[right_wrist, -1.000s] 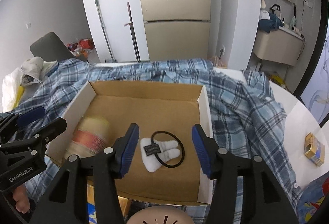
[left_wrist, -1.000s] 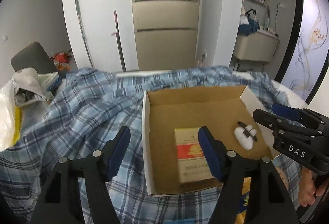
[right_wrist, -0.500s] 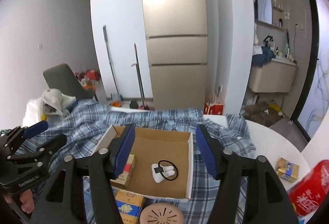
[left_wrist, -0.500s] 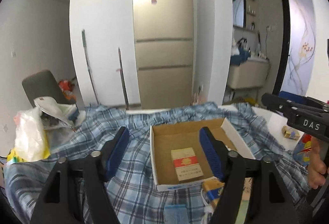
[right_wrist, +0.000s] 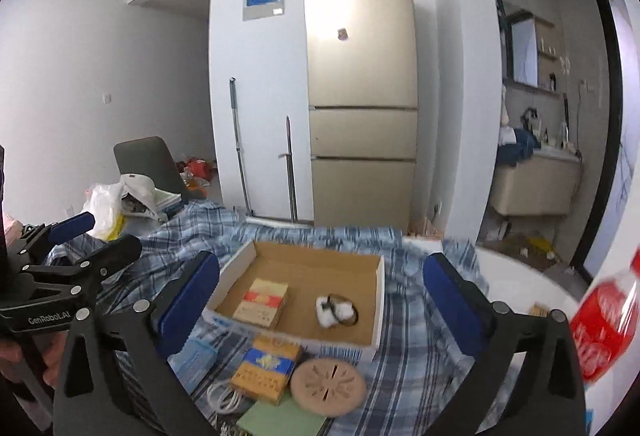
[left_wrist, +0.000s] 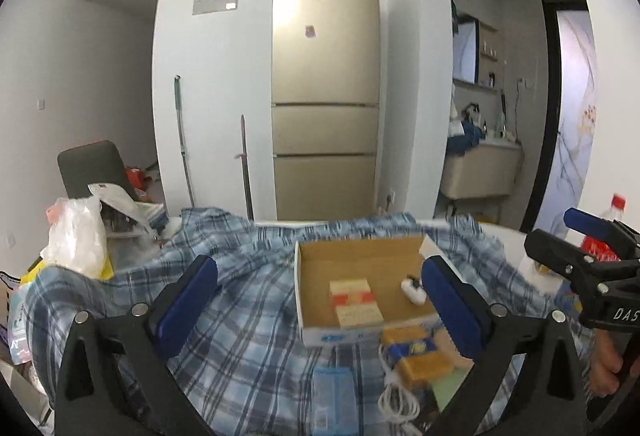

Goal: Organize soft objects
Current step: 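Open both tools to release the items inside the box and withdraw, then lower the left tool and grasp the light blue packet on the shirt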

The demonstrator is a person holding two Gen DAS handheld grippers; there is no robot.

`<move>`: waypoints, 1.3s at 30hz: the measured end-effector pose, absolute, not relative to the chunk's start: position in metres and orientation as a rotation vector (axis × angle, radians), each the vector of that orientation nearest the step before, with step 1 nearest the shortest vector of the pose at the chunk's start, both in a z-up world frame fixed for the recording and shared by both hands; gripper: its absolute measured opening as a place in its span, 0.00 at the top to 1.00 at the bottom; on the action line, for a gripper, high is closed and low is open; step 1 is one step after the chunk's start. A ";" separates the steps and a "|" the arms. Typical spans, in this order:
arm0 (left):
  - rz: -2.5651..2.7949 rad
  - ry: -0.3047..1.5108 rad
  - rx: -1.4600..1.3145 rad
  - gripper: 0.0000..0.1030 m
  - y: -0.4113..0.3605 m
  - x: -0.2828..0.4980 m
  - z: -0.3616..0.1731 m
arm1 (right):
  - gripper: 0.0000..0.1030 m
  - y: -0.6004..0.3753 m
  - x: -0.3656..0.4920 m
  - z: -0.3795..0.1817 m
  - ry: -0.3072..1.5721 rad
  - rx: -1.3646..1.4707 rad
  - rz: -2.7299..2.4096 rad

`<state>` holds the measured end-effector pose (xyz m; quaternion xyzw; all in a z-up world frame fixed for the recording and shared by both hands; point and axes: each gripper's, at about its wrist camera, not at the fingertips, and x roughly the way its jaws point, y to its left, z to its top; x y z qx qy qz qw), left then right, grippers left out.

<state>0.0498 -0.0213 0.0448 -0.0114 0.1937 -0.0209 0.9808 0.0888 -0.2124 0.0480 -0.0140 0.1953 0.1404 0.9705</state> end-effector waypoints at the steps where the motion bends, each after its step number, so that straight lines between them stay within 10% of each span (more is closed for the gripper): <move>1: -0.045 0.397 -0.020 0.00 -0.022 0.049 0.040 | 0.01 -0.213 0.087 0.042 0.407 -0.027 0.279; 29: -0.050 0.655 0.003 0.00 -0.028 0.077 -0.049 | 0.01 -0.212 0.092 -0.036 0.519 -0.101 0.215; 39: -0.115 0.821 0.040 0.27 -0.037 0.092 -0.065 | 0.01 -0.216 0.096 -0.037 0.533 -0.086 0.209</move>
